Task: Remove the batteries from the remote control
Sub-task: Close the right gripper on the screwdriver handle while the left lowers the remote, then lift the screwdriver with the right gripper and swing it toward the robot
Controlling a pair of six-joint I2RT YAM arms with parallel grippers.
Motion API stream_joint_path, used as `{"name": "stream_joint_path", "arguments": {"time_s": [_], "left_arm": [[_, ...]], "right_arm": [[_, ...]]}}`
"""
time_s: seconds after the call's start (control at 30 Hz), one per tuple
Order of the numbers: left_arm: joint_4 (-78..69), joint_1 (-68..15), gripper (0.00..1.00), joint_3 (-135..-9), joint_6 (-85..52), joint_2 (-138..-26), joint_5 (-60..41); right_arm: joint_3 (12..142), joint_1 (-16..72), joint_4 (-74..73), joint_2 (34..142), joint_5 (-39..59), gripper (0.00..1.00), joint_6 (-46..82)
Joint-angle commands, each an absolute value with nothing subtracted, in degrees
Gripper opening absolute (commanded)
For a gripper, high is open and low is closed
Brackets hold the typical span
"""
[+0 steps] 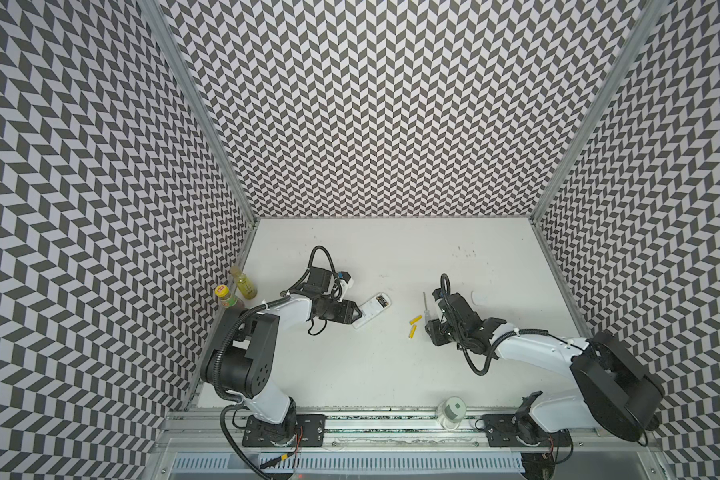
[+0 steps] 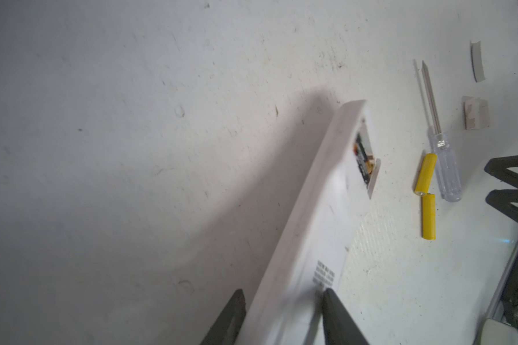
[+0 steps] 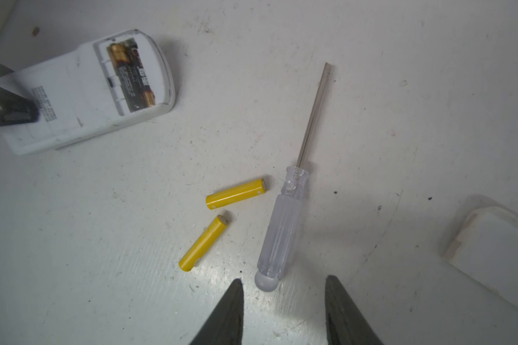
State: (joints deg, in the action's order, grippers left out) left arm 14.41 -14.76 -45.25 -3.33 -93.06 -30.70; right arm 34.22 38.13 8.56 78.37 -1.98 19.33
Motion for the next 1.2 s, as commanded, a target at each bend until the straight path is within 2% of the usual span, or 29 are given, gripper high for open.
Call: {"name": "stream_joint_path", "arguments": {"time_s": [0.0,0.23,0.43,0.83,1.03,1.17], "left_arm": [[14.8,-14.8,0.46,-45.8,-2.2,-93.0,-28.8],[14.1,-14.8,0.61,-45.1,-1.3,-90.7,-27.0],[12.2,-14.7,0.65,-43.2,2.0,-85.9,-26.2],[9.1,-10.9,0.84,-39.9,4.3,-75.2,-26.6],[8.0,-7.6,0.94,-38.4,3.2,-71.7,-30.6],[8.8,-6.8,0.96,-39.1,4.1,-70.6,-33.9]], "right_arm": [[34.5,39.2,5.2,79.6,-3.4,0.45,20.3],[36.2,40.2,4.4,84.1,-4.1,0.46,20.5],[36.8,40.4,4.9,87.1,-6.7,0.45,21.4],[36.2,40.1,5.4,88.4,-12.5,0.21,22.6],[36.9,38.9,5.1,87.8,-13.6,0.14,21.3],[38.1,37.1,5.4,86.8,-12.7,0.13,19.8]]}}
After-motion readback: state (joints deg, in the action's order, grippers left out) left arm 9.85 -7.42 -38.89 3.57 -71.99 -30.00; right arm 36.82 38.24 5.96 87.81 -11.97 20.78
